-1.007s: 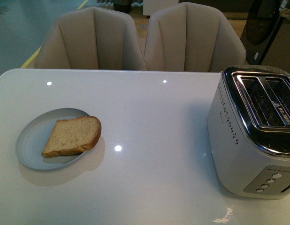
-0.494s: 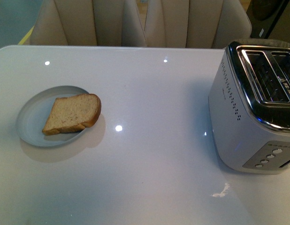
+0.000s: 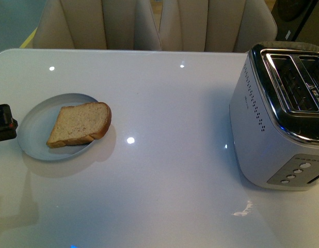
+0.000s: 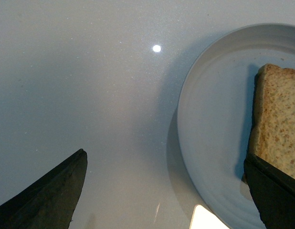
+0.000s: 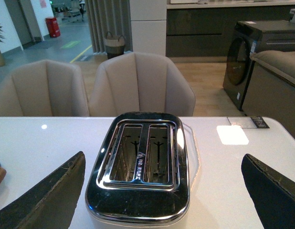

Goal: Left arm holds plate, right arm toasts bread

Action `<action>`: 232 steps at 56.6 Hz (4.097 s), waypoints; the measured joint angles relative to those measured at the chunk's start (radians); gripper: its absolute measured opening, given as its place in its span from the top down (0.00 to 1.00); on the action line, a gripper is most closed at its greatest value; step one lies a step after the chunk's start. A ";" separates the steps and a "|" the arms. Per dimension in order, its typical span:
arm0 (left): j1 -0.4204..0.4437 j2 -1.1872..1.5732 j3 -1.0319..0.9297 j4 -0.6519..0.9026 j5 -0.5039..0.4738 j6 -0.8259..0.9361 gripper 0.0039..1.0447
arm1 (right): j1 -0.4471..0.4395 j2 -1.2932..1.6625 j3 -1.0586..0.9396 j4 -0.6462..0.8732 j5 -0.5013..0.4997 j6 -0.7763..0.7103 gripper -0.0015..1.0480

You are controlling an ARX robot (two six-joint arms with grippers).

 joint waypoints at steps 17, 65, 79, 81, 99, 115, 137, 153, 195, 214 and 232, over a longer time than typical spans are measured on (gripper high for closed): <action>-0.037 0.176 0.166 -0.060 -0.041 0.008 0.06 | 0.000 0.000 0.000 0.000 0.000 0.000 0.08; -0.080 0.259 0.317 -0.212 0.011 -0.048 0.89 | 0.000 0.000 0.000 0.000 0.000 0.000 0.08; -0.063 0.233 0.238 -0.150 0.060 -0.173 0.97 | 0.000 0.000 0.000 0.000 0.000 0.000 0.08; -0.060 0.227 0.223 -0.140 0.067 -0.186 0.97 | 0.000 0.000 0.000 0.000 0.000 0.000 0.08; -0.014 0.116 0.024 -0.016 0.172 -0.305 0.97 | 0.000 0.000 0.000 0.000 0.000 0.000 0.08; -0.010 0.004 -0.063 0.008 0.214 -0.348 0.97 | 0.000 0.000 0.000 0.000 0.000 0.000 0.08; -0.093 -0.205 -0.109 -0.076 0.268 -0.463 0.97 | 0.000 0.000 0.000 0.000 0.000 0.000 0.08; -0.237 -0.416 -0.107 -0.232 0.255 -0.554 0.97 | 0.000 0.000 0.000 0.000 0.000 0.000 0.08; -0.589 -0.553 0.130 -0.520 0.116 -0.722 0.97 | 0.000 0.000 0.000 0.000 0.000 0.000 0.08; -0.633 -0.585 0.131 -0.537 0.109 -0.739 0.97 | 0.000 0.000 0.000 0.000 0.000 0.000 0.08; -0.633 -0.585 0.131 -0.537 0.109 -0.743 0.97 | 0.000 0.000 0.000 0.000 0.000 0.000 0.08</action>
